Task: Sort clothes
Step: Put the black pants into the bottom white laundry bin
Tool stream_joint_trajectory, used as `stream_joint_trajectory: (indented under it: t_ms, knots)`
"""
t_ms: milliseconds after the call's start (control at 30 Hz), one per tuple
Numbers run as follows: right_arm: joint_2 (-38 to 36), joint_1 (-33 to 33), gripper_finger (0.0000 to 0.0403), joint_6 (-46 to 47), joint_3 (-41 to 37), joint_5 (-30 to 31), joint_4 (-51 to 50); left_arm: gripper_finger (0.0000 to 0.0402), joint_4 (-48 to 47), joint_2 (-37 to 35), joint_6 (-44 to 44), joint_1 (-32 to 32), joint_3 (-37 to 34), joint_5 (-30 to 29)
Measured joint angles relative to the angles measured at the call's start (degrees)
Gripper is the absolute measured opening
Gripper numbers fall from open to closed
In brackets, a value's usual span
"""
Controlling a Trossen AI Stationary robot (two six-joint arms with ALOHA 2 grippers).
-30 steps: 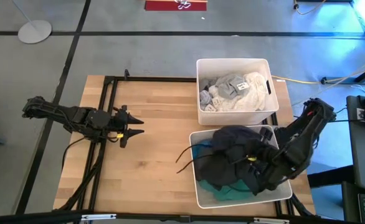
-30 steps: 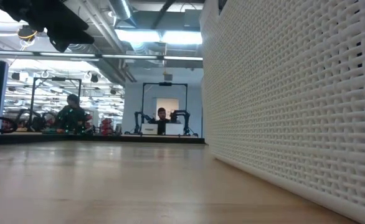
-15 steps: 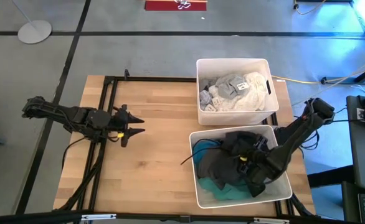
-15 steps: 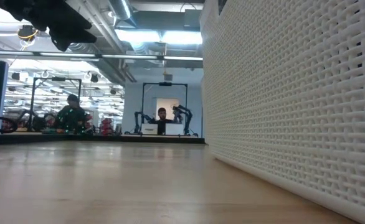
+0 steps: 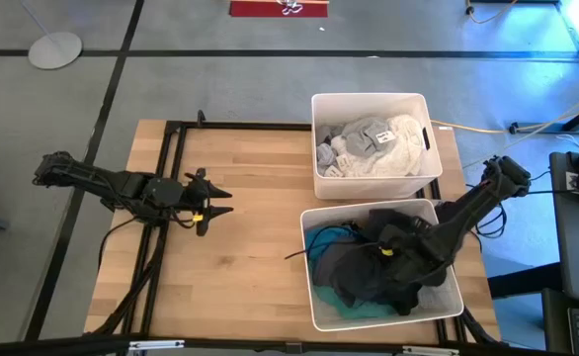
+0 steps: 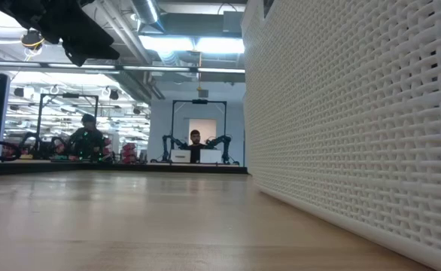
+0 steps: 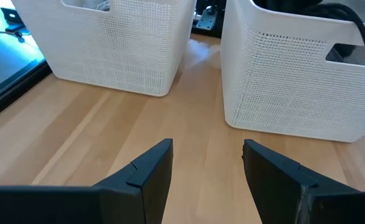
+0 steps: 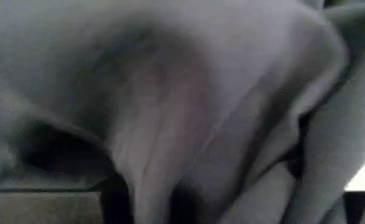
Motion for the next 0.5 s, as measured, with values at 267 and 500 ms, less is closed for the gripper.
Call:
stream_joint_trajectory:
  t_ms: [267,500]
  knots:
    - [0.0,0.0,0.0151,-1.2,23.1,9.5,-7.9,0.0182,0.5,0.2,1.0,0.0,0.0,0.0]
    - [0.1,0.0,0.015,-10.7,28.2,32.4,-4.9,0.0182,0.4,0.2,1.1,0.0,0.0,0.0]
